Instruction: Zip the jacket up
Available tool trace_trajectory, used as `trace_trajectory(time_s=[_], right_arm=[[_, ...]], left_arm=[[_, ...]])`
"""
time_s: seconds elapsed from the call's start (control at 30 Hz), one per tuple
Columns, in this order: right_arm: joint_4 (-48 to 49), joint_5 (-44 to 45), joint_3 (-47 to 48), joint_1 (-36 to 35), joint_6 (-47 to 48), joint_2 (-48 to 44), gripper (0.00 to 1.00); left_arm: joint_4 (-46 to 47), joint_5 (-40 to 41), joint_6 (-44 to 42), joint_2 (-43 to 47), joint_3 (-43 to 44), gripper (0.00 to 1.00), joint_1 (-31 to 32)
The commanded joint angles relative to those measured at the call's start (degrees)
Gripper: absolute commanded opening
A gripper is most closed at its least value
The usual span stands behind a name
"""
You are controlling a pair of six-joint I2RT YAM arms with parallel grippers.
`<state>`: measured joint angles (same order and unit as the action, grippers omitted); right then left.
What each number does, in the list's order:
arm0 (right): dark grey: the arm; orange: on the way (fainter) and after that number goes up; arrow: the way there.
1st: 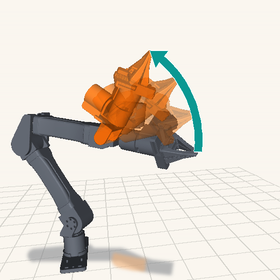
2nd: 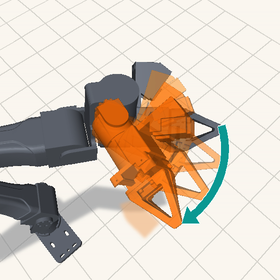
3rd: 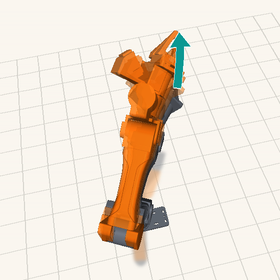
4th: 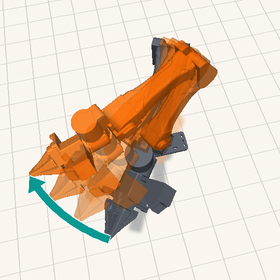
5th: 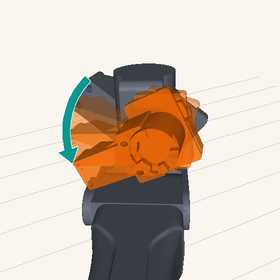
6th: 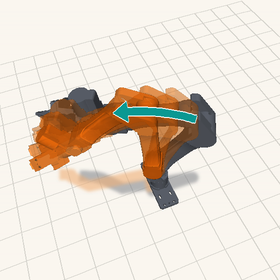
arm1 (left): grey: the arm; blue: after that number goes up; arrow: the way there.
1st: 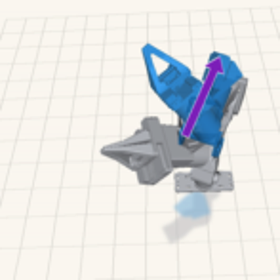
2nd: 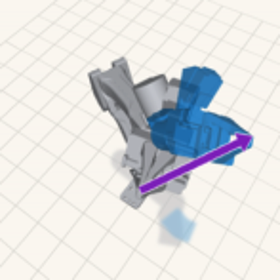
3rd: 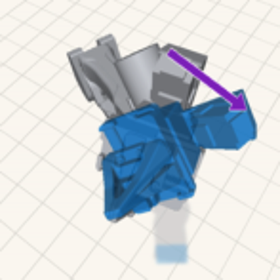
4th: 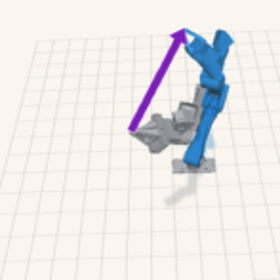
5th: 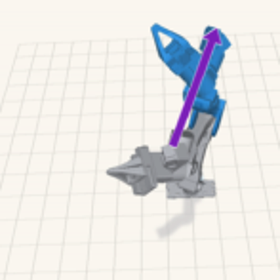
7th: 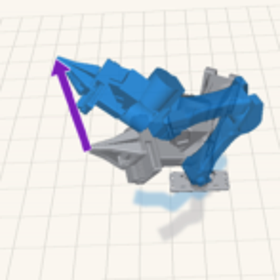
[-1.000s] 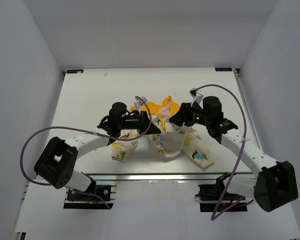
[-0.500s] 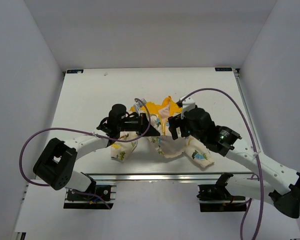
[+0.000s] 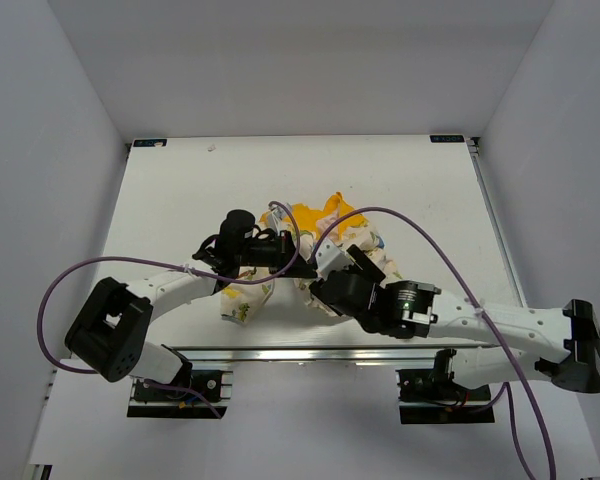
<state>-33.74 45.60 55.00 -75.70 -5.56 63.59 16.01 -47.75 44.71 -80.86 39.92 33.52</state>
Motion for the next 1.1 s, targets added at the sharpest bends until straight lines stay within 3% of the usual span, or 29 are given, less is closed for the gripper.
trace_trajectory(time_s=[0.0, 0.3, 0.67, 0.87, 1.0, 1.07], right_arm=[[2.69, 4.14, -0.07, -1.29, -0.06, 2.32, 0.80], [11.05, 2.73, -3.58, -2.87, 1.34, 6.72, 0.82], [18.17, 7.83, -5.26, -2.96, 0.03, 12.52, 0.80], [17.65, 9.15, -4.90, -2.96, -1.29, 12.87, 0.66], [17.39, 9.77, -4.91, -2.96, -1.64, 12.43, 0.47], [17.48, 10.21, -5.08, -2.96, -1.73, 12.08, 0.43]], left_arm=[[-2.38, 0.46, 0.29, 2.20, 1.65, 0.00, 0.32], [-3.09, 1.25, 0.03, 2.55, 1.83, 0.00, 0.85], [-3.62, 1.25, -0.06, 2.90, 1.91, 0.00, 1.55], [-3.79, 1.34, -0.41, 2.55, 2.00, 0.00, 1.73], [-3.88, 0.99, -0.68, 1.94, 2.18, 0.00, 1.73], [-3.79, 0.99, -0.76, 1.85, 2.09, 0.00, 1.64]])
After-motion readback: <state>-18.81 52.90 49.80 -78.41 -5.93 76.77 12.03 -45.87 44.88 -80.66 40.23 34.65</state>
